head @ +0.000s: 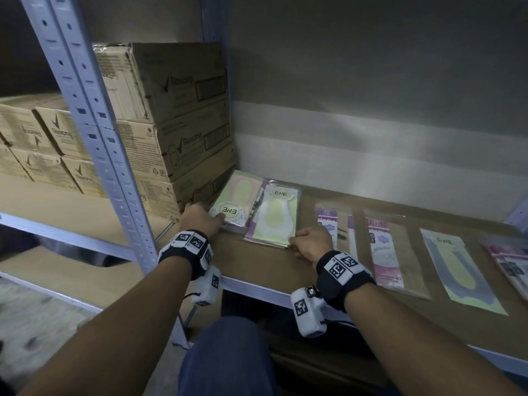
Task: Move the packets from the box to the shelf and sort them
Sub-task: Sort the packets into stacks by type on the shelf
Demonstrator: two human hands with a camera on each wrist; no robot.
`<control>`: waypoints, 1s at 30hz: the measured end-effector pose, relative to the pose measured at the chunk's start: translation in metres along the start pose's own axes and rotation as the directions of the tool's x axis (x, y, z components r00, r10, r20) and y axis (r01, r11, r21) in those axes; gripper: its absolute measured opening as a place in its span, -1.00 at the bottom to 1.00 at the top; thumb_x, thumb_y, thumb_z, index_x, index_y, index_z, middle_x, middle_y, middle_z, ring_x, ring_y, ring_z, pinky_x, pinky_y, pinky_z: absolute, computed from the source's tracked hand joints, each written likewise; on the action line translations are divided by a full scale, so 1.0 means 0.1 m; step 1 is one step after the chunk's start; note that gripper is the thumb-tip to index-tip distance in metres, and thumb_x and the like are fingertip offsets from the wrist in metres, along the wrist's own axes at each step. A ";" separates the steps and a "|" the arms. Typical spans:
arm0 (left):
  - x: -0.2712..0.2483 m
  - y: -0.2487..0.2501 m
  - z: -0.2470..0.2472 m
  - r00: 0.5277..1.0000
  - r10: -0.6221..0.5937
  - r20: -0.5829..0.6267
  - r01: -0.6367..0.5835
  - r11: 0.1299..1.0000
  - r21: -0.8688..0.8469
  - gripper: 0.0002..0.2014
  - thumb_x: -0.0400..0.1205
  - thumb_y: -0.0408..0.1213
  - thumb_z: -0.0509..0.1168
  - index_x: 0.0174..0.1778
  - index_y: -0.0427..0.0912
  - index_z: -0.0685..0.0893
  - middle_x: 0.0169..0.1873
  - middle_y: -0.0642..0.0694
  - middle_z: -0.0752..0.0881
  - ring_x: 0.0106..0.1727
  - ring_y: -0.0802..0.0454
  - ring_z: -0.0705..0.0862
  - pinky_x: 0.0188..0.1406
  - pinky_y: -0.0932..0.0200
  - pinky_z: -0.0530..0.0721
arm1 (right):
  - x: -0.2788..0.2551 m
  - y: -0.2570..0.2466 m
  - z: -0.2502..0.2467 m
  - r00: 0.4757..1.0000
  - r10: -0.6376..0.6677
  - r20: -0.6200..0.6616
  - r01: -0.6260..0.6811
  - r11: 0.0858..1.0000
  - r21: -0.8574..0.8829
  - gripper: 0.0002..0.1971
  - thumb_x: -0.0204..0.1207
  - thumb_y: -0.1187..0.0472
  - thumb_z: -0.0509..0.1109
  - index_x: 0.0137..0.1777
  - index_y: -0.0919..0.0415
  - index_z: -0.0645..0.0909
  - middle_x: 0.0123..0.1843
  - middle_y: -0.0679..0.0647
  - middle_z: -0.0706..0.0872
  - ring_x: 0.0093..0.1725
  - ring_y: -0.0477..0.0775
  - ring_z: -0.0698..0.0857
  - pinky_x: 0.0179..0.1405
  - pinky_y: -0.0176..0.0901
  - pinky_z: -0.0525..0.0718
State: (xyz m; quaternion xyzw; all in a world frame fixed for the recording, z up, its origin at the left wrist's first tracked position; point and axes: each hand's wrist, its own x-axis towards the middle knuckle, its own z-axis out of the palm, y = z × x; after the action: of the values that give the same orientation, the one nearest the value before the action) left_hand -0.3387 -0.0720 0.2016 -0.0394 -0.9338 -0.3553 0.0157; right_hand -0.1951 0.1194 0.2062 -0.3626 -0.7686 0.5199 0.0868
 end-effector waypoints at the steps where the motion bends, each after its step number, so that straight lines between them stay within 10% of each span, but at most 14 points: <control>1: -0.01 0.02 -0.03 1.000 0.010 -0.024 -0.010 1.000 -0.010 -0.53 0.42 -0.01 0.46 0.13 -0.25 0.71 0.16 -0.24 0.65 0.13 -0.23 0.66 0.15 0.00 0.65 | 0.01 0.00 -0.02 1.000 -0.002 -0.020 0.002 1.000 0.002 -0.80 0.42 0.31 0.49 0.04 0.28 0.67 0.05 0.23 0.75 -0.03 0.19 0.72 0.09 0.09 0.74; 6: -0.05 0.13 -0.19 0.996 0.042 -0.077 -0.056 0.981 -0.184 -0.74 0.48 -0.24 0.45 0.03 -0.27 0.71 -0.08 -0.18 0.75 0.01 -0.14 0.71 0.01 0.17 0.60 | -0.08 -0.05 -0.15 1.000 0.003 -0.003 -0.002 0.978 0.210 -0.77 0.49 0.37 0.39 0.15 0.33 0.64 -0.03 0.19 0.75 -0.23 0.10 0.74 -0.15 -0.01 0.76; 11: -0.15 0.21 -0.24 0.999 -0.033 0.013 0.036 0.862 -0.505 -0.92 0.49 -0.38 0.40 -0.12 -0.23 0.66 -0.36 -0.26 0.78 -0.38 -0.13 0.79 -0.09 -0.18 0.80 | -0.23 -0.12 -0.34 0.998 0.032 0.061 -0.053 0.915 0.399 -0.80 0.58 0.45 0.25 0.18 0.32 0.52 -0.09 0.24 0.74 -0.32 0.10 0.76 -0.26 -0.04 0.79; 30: -1.25 0.99 0.36 0.949 0.009 0.314 0.282 0.413 -0.866 -0.78 0.59 -0.59 0.29 0.12 -0.39 0.47 -0.18 -0.44 0.72 -0.47 -0.07 0.77 -0.47 0.19 0.78 | -0.60 0.41 -1.67 0.990 0.031 -0.140 0.058 0.808 0.587 -0.73 0.58 0.53 0.20 0.26 0.41 0.48 -0.03 0.36 0.71 -0.29 0.15 0.72 -0.36 -0.15 0.73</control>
State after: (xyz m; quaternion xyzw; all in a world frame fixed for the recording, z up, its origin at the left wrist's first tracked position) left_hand -0.2063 0.0181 0.2327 -0.0124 -0.5898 -0.7906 -0.1642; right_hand -0.0475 0.2111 0.2599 -0.3485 -0.5638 0.7047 0.2533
